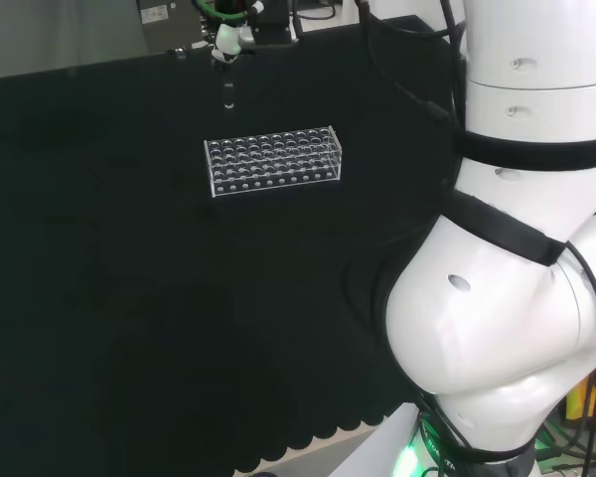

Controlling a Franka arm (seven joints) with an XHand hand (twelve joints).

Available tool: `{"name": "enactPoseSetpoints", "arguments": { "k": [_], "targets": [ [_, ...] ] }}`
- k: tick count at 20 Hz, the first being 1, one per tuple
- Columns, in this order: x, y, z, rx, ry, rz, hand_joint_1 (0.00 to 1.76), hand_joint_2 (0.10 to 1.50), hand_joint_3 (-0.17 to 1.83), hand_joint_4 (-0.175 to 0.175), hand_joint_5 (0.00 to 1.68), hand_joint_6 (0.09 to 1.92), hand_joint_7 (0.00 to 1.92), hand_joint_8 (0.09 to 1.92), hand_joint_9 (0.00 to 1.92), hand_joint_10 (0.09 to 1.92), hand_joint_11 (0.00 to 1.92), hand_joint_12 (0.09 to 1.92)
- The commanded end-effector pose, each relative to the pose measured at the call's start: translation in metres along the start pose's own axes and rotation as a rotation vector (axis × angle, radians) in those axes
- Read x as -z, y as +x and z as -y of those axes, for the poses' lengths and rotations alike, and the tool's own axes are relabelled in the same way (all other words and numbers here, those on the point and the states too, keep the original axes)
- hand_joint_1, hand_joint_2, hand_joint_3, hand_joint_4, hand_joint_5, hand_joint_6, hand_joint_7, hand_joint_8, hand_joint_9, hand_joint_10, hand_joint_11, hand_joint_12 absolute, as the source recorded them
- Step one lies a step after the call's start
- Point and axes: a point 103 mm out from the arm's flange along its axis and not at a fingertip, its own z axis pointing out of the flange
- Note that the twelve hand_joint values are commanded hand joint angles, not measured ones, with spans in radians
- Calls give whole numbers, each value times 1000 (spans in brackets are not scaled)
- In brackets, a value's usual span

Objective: Shake the test tube.

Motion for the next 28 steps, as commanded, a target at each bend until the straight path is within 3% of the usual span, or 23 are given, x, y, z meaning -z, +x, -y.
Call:
{"name": "enactPoseSetpoints", "arguments": {
  "k": [1,11,18,20,23,28],
  "targets": [
    [7,-44,15,-108,-17,3,1216,679,625,-175,1272,648,1689,547,1584,512,1247,872],
    [22,-170,67,-368,-48,63,1216,677,628,-175,1274,645,1690,548,1585,514,1245,874],
    [33,-241,102,-532,-64,97,1216,676,630,-175,1275,644,1690,548,1585,515,1244,876],
    [37,-248,105,-552,-71,94,1216,675,630,-175,1275,644,1690,549,1585,516,1244,877],
    [40,-244,102,-544,-78,87,1216,675,631,-175,1276,644,1690,549,1585,516,1244,877],
    [33,-207,81,-460,-69,79,1216,674,632,-175,1276,643,1690,549,1585,516,1243,878]
  ]
}}
